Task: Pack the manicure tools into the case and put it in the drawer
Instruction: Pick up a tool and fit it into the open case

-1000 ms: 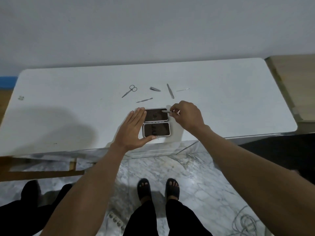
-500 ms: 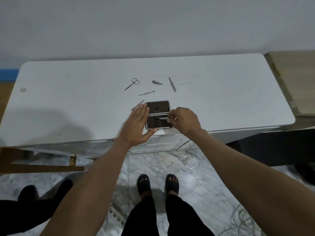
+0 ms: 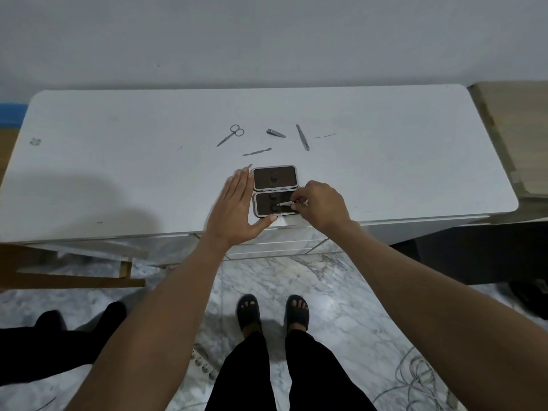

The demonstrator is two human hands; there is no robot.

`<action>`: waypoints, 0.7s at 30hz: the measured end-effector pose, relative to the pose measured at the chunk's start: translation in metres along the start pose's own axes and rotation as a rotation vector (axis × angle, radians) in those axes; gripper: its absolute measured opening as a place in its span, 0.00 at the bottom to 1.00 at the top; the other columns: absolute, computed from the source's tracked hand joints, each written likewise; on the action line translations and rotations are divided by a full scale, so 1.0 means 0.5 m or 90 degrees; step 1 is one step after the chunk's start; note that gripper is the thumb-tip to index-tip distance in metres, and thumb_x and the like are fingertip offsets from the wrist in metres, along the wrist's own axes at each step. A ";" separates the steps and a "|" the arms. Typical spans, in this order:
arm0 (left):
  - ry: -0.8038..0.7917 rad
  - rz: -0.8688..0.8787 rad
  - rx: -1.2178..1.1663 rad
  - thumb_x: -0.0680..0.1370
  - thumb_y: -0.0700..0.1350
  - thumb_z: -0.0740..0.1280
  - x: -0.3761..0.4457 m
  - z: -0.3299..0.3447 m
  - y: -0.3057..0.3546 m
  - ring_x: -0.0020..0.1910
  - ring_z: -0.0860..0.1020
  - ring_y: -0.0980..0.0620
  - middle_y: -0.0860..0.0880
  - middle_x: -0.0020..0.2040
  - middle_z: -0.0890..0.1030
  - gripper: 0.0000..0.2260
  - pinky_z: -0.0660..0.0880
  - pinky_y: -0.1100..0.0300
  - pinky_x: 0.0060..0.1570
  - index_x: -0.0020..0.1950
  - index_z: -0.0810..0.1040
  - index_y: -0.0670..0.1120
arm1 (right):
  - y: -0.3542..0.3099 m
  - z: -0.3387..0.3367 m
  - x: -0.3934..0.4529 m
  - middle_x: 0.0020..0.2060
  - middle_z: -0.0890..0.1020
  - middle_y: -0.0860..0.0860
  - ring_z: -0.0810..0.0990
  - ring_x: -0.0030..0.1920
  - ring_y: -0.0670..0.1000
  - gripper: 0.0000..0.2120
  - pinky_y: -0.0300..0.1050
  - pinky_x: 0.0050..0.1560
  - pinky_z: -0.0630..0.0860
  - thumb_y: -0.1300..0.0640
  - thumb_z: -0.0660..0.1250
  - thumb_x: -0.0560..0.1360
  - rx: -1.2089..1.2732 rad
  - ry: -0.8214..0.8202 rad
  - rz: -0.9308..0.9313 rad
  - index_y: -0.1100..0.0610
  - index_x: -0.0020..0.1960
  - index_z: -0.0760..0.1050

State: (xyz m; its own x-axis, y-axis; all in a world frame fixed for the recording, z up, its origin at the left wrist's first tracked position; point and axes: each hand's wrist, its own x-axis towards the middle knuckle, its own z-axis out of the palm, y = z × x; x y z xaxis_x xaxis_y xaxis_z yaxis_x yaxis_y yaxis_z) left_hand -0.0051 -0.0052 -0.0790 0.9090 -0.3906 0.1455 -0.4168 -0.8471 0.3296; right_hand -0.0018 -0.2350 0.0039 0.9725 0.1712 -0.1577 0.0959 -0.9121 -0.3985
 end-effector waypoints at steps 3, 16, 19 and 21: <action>0.000 0.000 -0.004 0.80 0.72 0.57 0.000 -0.003 0.002 0.86 0.51 0.43 0.41 0.87 0.53 0.48 0.51 0.45 0.85 0.85 0.51 0.37 | -0.005 0.003 -0.001 0.47 0.81 0.51 0.80 0.47 0.54 0.08 0.46 0.43 0.77 0.53 0.70 0.74 -0.004 -0.008 -0.005 0.51 0.52 0.83; 0.007 0.001 0.010 0.79 0.75 0.52 0.001 -0.003 0.001 0.86 0.54 0.42 0.39 0.86 0.56 0.50 0.51 0.47 0.85 0.84 0.54 0.35 | -0.042 0.013 0.013 0.46 0.83 0.53 0.82 0.45 0.56 0.08 0.50 0.44 0.79 0.58 0.71 0.72 0.033 -0.039 -0.039 0.54 0.50 0.84; 0.009 0.004 0.008 0.79 0.75 0.52 0.002 -0.002 0.001 0.86 0.54 0.42 0.39 0.86 0.56 0.50 0.52 0.46 0.85 0.84 0.54 0.35 | -0.044 0.015 0.012 0.45 0.84 0.54 0.82 0.45 0.56 0.08 0.51 0.45 0.80 0.58 0.71 0.71 0.043 -0.041 -0.038 0.54 0.50 0.84; 0.010 0.002 0.006 0.79 0.75 0.53 0.001 -0.002 0.001 0.86 0.54 0.42 0.39 0.85 0.56 0.50 0.53 0.45 0.85 0.84 0.54 0.35 | -0.041 0.015 0.013 0.44 0.85 0.53 0.82 0.44 0.55 0.08 0.51 0.45 0.80 0.59 0.71 0.71 0.052 -0.046 -0.038 0.54 0.49 0.84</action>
State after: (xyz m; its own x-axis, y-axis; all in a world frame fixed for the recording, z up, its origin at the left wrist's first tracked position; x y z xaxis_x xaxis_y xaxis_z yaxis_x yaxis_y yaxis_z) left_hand -0.0047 -0.0054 -0.0780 0.9079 -0.3869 0.1613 -0.4190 -0.8493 0.3210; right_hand 0.0007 -0.2123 0.0041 0.9476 0.2530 -0.1951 0.1326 -0.8670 -0.4804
